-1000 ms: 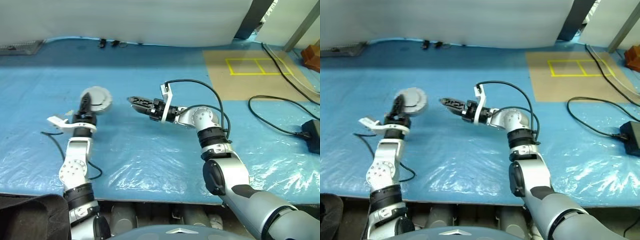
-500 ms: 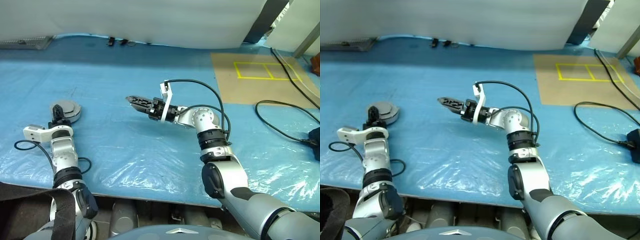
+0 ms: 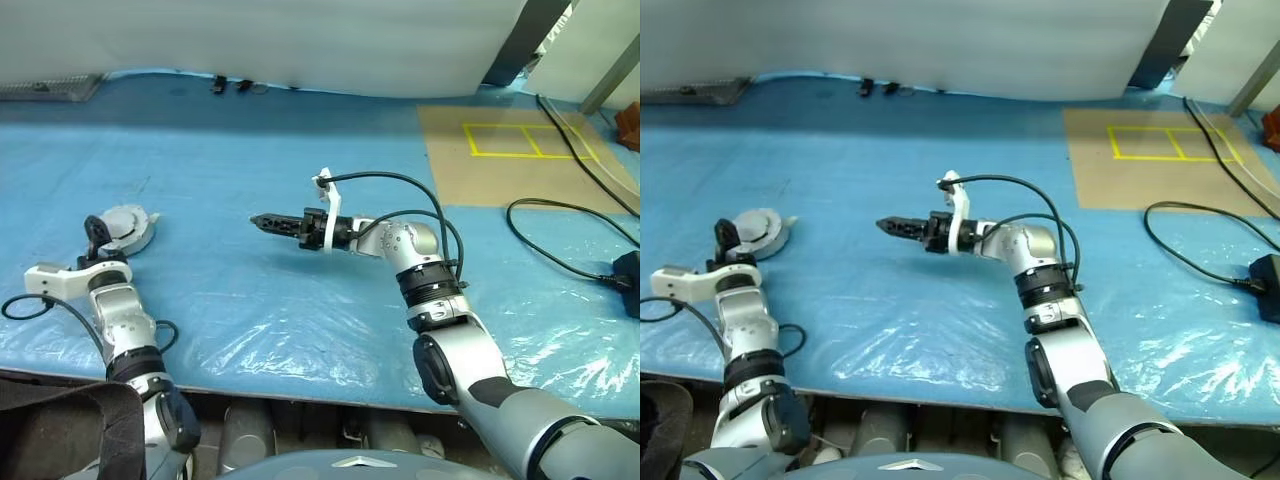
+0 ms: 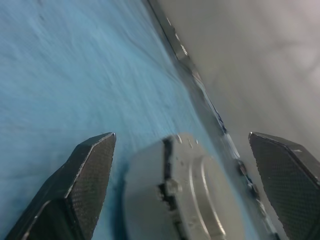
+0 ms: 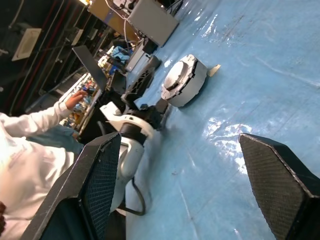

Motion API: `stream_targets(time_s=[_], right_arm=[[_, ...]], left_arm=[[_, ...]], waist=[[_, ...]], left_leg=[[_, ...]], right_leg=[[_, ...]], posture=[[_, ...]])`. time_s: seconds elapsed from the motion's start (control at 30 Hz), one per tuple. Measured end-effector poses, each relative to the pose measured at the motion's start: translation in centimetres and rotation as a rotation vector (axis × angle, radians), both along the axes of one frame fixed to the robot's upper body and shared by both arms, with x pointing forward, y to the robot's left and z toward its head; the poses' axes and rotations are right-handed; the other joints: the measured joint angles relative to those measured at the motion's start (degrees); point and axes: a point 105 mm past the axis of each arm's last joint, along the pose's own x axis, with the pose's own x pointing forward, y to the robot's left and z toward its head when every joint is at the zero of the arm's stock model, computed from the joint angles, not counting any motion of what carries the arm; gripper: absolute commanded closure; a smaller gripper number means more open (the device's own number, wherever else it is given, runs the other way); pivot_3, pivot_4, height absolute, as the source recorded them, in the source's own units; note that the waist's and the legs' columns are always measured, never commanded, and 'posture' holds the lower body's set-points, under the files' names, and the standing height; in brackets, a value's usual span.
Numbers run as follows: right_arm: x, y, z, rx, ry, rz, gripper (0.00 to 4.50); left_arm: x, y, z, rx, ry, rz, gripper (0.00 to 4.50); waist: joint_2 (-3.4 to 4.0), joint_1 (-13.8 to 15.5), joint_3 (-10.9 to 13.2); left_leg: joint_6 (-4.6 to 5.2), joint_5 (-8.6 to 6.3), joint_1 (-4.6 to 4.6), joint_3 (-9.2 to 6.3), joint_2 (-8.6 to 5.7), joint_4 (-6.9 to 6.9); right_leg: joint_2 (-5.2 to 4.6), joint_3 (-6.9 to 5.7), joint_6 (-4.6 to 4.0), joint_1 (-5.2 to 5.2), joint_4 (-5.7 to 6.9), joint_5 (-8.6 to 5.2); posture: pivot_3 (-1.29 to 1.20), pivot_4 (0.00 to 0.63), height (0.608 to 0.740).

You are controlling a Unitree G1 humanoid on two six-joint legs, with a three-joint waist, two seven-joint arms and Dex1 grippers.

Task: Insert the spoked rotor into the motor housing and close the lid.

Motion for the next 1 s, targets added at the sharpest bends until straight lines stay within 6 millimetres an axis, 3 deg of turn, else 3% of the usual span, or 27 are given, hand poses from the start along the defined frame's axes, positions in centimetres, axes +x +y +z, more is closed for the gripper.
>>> stream_targets(time_s=[0.2, 0.3, 0.4, 0.5, 0.6, 0.7, 1.0], right_arm=[[0.8, -1.3, 0.1, -0.033, -0.183, -0.083, 0.57], [1.0, -2.5, -0.4, -0.054, -0.286, -0.151, 0.57], [0.8, -4.0, -0.4, -0.09, -0.393, -0.193, 0.39], [0.1, -5.5, 0.1, -0.132, -0.525, -0.219, 0.02], [-0.6, -6.9, 0.1, -0.21, -0.643, -0.211, 0.02], [-0.8, -7.9, 0.1, -0.206, -0.65, -0.234, 0.02], [-3.2, -8.8, -0.9, -0.225, -0.667, -0.155, 0.02]], left_arm=[[-1.9, -0.4, 3.7, 0.3, 0.013, -0.037, 0.02], [-1.7, -2.2, 5.5, 0.43, -0.022, -0.142, 0.02], [-0.6, -5.7, 7.4, 0.601, -0.059, -0.319, 0.0], [0.0, -11.7, 8.8, 0.906, -0.076, -0.598, 0.0], [-0.6, -16.6, 7.3, 1.095, -0.075, -0.846, 0.0], [-0.9, -19.0, 5.7, 1.146, -0.059, -0.987, 0.0], [-2.1, -19.9, 4.3, 1.16, -0.038, -1.093, 0.0]], waist=[[-0.07, 0.08, -0.01], [-0.08, 0.26, -0.01], [-0.09, 0.45, -0.01], [-0.08, 0.23, -0.01], [-0.06, -0.25, -0.01], [-0.05, -1.03, 0.0], [-0.02, -1.73, 0.0]], left_leg=[[0.01, 0.0, 0.04, -0.01, -0.01, 0.01], [0.01, 0.0, 0.02, 0.0, -0.04, 0.03], [0.02, 0.0, 0.05, 0.0, -0.03, 0.06], [0.02, 0.0, 0.14, 0.01, -0.04, 0.01], [0.03, 0.0, 0.17, 0.05, -0.07, -0.03], [0.02, -0.01, 0.19, 0.06, -0.03, -0.05], [0.04, -0.01, 0.21, 0.07, -0.06, -0.04]], right_leg=[[-0.05, 0.0, -0.12, 0.02, 0.01, -0.08], [-0.09, 0.0, -0.19, 0.02, 0.01, -0.12], [-0.09, 0.01, -0.19, 0.02, 0.04, -0.12], [-0.08, 0.07, -0.19, 0.03, 0.05, -0.13], [-0.07, 0.14, -0.18, 0.02, 0.02, -0.13], [0.04, 0.19, -0.21, 0.02, 0.1, -0.15], [0.01, 0.25, -0.23, 0.03, 0.07, -0.15]], posture=[[0.0, 0.15, 0.74], [0.0, 0.15, 0.74], [0.0, 0.15, 0.74], [0.0, 0.15, 0.74], [0.0, 0.15, 0.74], [0.0, 0.15, 0.74], [0.0, 0.15, 0.74]])
